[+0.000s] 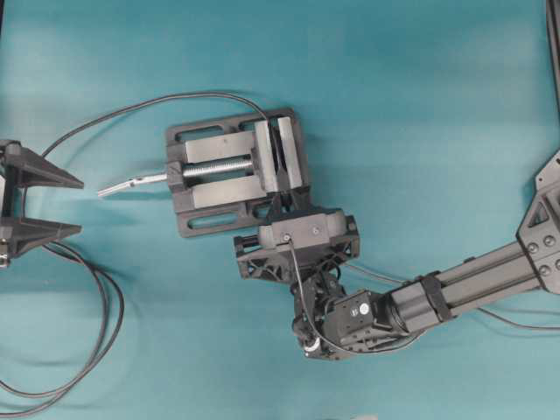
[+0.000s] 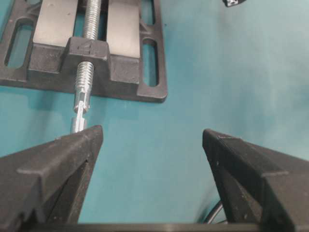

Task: Insert the USB cable into the fixed female connector.
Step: 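Open the right gripper and pull it back from the plugged cable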

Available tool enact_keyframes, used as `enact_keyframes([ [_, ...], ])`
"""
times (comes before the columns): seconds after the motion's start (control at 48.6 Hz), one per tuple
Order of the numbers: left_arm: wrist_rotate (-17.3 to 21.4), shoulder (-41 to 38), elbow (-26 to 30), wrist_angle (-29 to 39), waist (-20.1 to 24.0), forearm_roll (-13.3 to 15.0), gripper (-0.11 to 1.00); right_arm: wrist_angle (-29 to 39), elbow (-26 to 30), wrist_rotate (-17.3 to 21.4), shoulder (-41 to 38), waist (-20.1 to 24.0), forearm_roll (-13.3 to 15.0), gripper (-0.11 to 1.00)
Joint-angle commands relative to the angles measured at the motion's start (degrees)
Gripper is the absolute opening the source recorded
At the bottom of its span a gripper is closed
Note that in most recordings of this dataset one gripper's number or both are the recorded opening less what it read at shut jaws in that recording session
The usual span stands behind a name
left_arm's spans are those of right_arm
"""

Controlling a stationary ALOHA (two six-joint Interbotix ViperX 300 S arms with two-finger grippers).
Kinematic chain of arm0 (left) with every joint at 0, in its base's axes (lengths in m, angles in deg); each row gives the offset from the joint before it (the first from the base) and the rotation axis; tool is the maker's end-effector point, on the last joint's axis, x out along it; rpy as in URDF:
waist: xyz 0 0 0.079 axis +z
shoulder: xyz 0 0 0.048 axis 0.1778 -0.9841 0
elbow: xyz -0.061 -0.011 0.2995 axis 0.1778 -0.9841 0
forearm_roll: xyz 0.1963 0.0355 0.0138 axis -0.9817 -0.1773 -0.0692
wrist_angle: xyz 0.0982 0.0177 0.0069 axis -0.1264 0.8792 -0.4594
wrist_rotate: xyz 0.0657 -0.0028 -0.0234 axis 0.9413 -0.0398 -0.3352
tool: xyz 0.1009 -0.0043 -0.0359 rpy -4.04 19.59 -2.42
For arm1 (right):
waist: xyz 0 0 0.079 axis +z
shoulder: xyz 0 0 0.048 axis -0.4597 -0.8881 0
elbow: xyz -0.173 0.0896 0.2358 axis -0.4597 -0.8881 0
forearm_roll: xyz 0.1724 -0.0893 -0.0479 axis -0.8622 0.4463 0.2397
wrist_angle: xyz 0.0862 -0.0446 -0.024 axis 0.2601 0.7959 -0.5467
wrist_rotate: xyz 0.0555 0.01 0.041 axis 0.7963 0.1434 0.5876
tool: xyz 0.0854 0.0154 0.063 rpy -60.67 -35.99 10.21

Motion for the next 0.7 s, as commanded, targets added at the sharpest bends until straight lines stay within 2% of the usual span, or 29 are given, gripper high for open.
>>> enact_keyframes([
  [0.0,-0.7,-0.4,0.7,-0.5,0.2,-0.1,0.97,0.4,-0.4,-0.1,0.9,-5.9,0.3,0.2],
  [0.391,-0.7,-0.4,0.7,-0.5,0.2,-0.1,0.97,3.1,-0.6,0.1,0.9,-5.6,-0.5,0.2],
  [0.452,-0.7,-0.4,0.7,-0.5,0.2,-0.1,0.97,2.8,-0.5,0.0,1.0,-5.6,-0.8,0.27],
  [0.576,-0.7,-0.4,0.7,-0.5,0.2,-0.1,0.97,2.5,-0.3,-0.3,1.0,-5.3,-1.5,0.51],
  [0.679,-0.7,-0.2,0.7,-0.5,0.2,-0.1,0.97,1.8,-0.2,-0.5,1.2,-4.2,-1.9,0.56],
])
